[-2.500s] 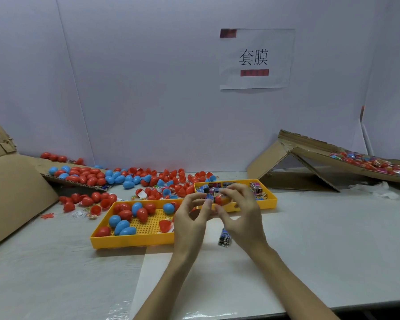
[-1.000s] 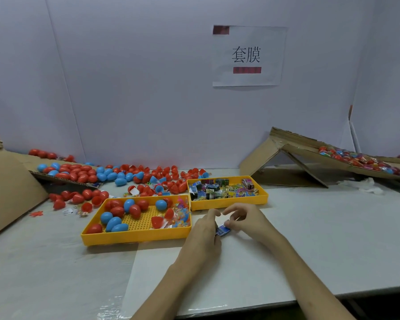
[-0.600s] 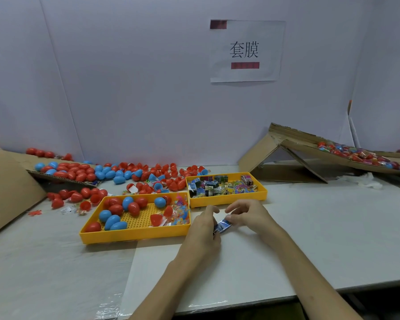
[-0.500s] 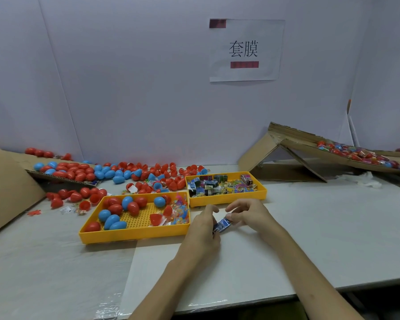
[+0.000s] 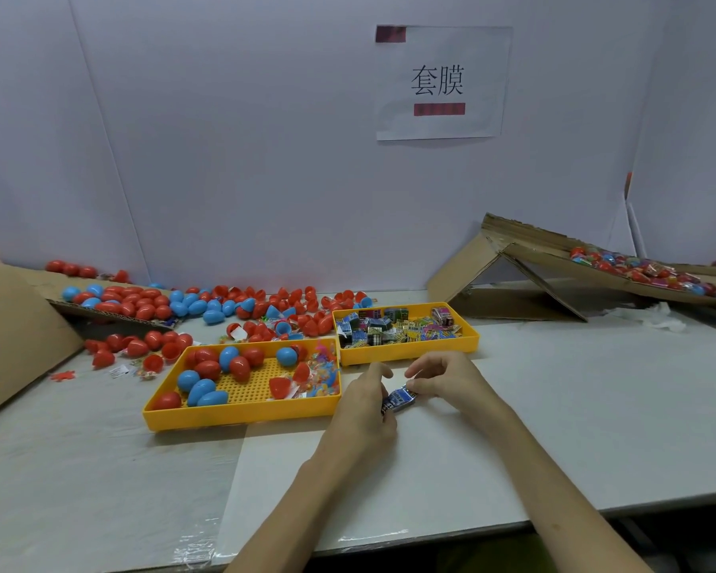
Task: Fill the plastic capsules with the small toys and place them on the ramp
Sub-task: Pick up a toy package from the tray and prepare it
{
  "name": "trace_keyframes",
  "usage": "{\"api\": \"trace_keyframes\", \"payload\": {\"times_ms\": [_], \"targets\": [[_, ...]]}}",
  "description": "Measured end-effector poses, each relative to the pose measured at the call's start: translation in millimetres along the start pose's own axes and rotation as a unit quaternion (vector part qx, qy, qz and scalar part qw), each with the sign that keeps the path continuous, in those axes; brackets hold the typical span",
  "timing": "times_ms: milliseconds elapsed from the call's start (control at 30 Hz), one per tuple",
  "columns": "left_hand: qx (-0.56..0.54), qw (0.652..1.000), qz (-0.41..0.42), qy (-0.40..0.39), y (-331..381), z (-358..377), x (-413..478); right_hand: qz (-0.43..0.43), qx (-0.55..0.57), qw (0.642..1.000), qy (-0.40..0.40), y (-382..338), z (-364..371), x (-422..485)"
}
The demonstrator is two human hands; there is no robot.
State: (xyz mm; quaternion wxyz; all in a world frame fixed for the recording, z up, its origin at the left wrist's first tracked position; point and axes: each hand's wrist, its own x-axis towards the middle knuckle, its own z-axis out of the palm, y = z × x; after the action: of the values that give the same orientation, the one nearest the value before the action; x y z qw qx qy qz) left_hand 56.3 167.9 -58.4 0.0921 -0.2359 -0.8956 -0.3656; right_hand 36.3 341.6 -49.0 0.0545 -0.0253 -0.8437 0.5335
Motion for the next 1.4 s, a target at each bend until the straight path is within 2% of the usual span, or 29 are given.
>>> {"api": "trace_keyframes", "payload": {"times_ms": [133, 467, 667, 800, 900, 1100, 1400], "targets": [[-0.005, 1.000, 0.017, 0.001, -0.3, -0.1, -1.6, -0.029, -0.050, 0.998, -0.016, 0.6, 2.0, -2.0], [-0.005, 1.000, 0.013, 0.001, -2.1, -0.3, -1.0, -0.026, -0.052, 0.997, -0.050, -3.6, 0.8, -2.9], [-0.004, 1.000, 0.001, 0.003, -2.8, 0.3, -0.5, -0.021, -0.033, 0.999, 0.038, -0.7, -4.4, -1.4], [-0.007, 1.000, 0.007, 0.005, -2.5, 0.1, -0.5, -0.016, -0.063, 0.997, -0.045, -3.4, 0.7, -5.0], [-0.005, 1.000, 0.008, 0.004, -3.0, 0.3, -0.1, -0.011, -0.072, 0.996, -0.061, -4.5, 3.0, -4.4], [-0.010, 1.000, 0.006, 0.004, -4.0, 1.2, -0.4, -0.025, -0.061, 0.997, -0.038, -4.1, 1.4, -6.1], [-0.011, 1.000, 0.006, 0.009, -4.5, 1.7, -0.1, 0.005, -0.040, 0.999, 0.021, -3.4, 1.1, -5.1]]}}
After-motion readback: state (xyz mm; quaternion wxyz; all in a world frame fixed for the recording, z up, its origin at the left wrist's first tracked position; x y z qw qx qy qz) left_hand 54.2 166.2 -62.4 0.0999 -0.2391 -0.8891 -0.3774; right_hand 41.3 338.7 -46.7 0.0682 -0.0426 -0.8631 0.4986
